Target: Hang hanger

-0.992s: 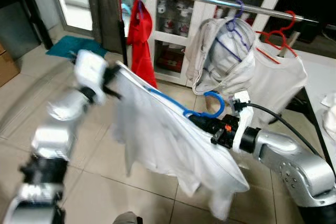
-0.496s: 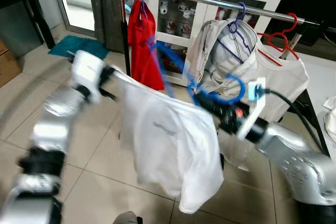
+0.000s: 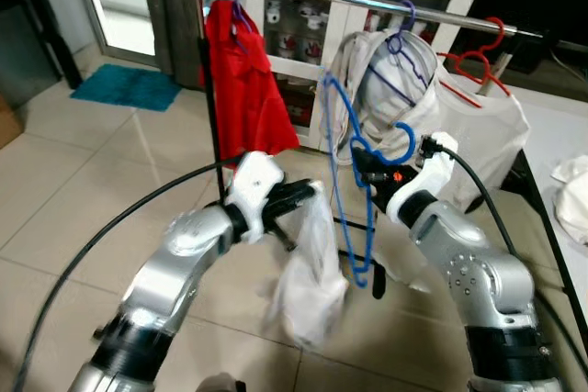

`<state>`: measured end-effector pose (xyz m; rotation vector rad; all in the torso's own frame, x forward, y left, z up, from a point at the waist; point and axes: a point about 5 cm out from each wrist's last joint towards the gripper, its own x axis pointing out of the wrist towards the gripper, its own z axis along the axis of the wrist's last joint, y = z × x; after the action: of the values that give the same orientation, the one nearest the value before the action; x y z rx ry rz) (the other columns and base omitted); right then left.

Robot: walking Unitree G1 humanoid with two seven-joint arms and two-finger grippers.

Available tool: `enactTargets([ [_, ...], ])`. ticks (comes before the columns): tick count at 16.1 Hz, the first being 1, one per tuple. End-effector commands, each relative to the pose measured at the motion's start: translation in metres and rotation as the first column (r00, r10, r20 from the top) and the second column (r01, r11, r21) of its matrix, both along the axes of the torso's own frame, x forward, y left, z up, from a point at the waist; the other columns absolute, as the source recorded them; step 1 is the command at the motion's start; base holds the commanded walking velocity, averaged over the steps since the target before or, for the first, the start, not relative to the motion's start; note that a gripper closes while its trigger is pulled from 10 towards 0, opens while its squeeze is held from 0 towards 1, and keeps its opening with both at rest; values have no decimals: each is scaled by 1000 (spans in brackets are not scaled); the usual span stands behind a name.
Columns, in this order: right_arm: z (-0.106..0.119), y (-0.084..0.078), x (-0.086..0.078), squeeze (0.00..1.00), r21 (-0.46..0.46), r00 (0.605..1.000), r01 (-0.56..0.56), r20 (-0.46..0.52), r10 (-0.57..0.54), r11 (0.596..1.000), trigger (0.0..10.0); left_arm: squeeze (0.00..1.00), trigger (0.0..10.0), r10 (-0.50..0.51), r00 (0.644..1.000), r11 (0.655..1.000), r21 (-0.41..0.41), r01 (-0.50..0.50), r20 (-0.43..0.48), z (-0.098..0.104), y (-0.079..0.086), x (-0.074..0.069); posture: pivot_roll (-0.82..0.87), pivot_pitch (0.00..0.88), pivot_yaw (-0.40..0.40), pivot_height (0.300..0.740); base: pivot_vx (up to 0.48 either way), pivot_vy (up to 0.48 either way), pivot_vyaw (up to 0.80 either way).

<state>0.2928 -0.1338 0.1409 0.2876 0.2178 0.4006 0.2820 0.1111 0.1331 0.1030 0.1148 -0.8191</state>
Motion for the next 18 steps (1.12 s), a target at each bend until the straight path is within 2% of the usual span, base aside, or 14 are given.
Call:
enactTargets([
  [1, -3, -6, -7, 0, -27, 1000, 0, -3, 0, 1000, 10000, 0, 157, 91, 996, 996, -26, -90, 25, 9, 12, -1, -27, 0, -56, 740, 0, 0, -763],
  [2, -3, -10, -12, 0, -25, 1000, 2, 15, -2, 1000, 10000, 0, 1725, 164, 986, 986, -26, -164, 17, 7, 22, -3, -29, 0, -56, 740, 0, 0, -763],
  [3, -3, -12, -20, 0, -40, 999, -2, 40, 4, 999, 10000, 0, 10000, 251, 968, 968, -4, -251, 4, -1, 36, -5, -37, 0, -65, 740, 0, 0, -788],
  [4, -5, -12, -27, 0, -59, 999, -7, 48, 10, 998, 10000, 0, 10000, 316, 949, 949, 13, -316, 3, -6, 47, -7, -42, 0, -66, 740, 0, 0, -800],
  [6, -11, -11, -34, 0, -78, 999, -3, 37, 6, 997, 10000, 0, 10000, 381, 924, 925, -1, -381, -26, -8, 54, -7, -58, 0, -62, 740, 0, 0, -800],
  [8, -19, -19, -43, 0, -147, 999, 53, 17, -51, 988, 10000, 0, 10000, 390, 921, 921, 19, -389, -26, -13, 45, -5, -67, 0, -49, 740, 0, 0, -800],
  [11, -8, -32, -48, 0, -208, 989, 121, 111, -100, 971, 10000, 0, 10000, 420, 907, 907, -10, -420, -17, -12, 36, -7, -65, 0, -57, 740, 0, 0, -800],
  [12, -3, -32, -51, 0, -265, 981, 110, 181, -63, 958, 10000, 0, 10000, 435, 901, 901, -15, -434, 10, -12, 36, -8, -64, 0, -59, 740, 0, 0, -800],
  [14, -4, -28, -54, 0, -254, 984, 97, 170, -54, 962, 10000, 0, 10000, 439, 898, 898, -28, -439, 9, -10, 36, -9, -58, 0, -59, 740, 0, 0, -800],
  [16, -6, -24, -57, 0, -245, 980, 128, 181, -85, 961, 10000, 0, 10000, 415, 909, 910, -8, -415, 39, -7, 35, -10, -52, 0, -50, 740, 0, 0, -800],
  [18, -11, -14, -64, 0, -189, 991, 67, 123, -44, 980, 10000, 0, 10000, 401, 916, 915, 22, -402, 30, -10, 35, -14, -41, 0, -30, 740, 0, 0, -787],
])
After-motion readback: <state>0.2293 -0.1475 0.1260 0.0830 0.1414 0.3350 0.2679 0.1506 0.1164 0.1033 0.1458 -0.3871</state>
